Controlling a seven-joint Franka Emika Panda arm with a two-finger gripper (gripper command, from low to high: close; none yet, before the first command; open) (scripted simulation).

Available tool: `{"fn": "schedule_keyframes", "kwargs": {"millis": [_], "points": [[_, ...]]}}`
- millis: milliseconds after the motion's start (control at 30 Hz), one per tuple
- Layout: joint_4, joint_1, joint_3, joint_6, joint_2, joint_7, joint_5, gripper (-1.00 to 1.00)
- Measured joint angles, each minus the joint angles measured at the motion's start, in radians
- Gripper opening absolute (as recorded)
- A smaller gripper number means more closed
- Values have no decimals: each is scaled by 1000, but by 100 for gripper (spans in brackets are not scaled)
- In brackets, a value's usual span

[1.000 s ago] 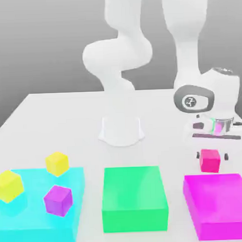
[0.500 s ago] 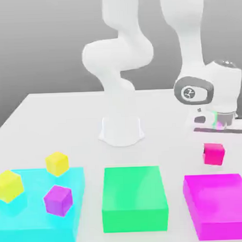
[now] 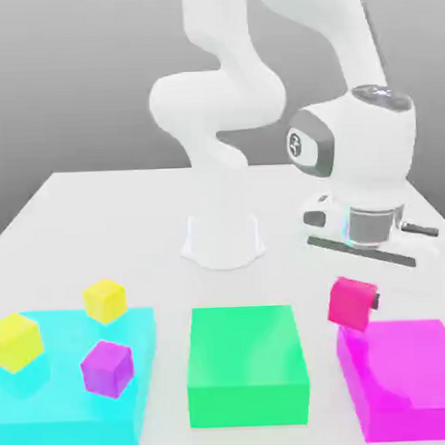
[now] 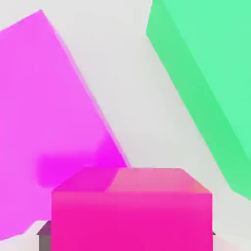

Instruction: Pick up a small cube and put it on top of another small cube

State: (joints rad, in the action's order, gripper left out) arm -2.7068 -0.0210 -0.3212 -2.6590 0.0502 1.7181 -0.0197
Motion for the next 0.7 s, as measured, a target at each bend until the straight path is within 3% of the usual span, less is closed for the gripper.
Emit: {"fn": "schedule_keyframes", "kwargs": {"millis": [400,567,600,700], "points": [[174,392,237,213,39,-192,7,-100],[170,432,264,93,-79,-207,22,-100],[167,431,263,69,-99,-206,24,100],[167,430,263,69,-99,-206,24,100]]}}
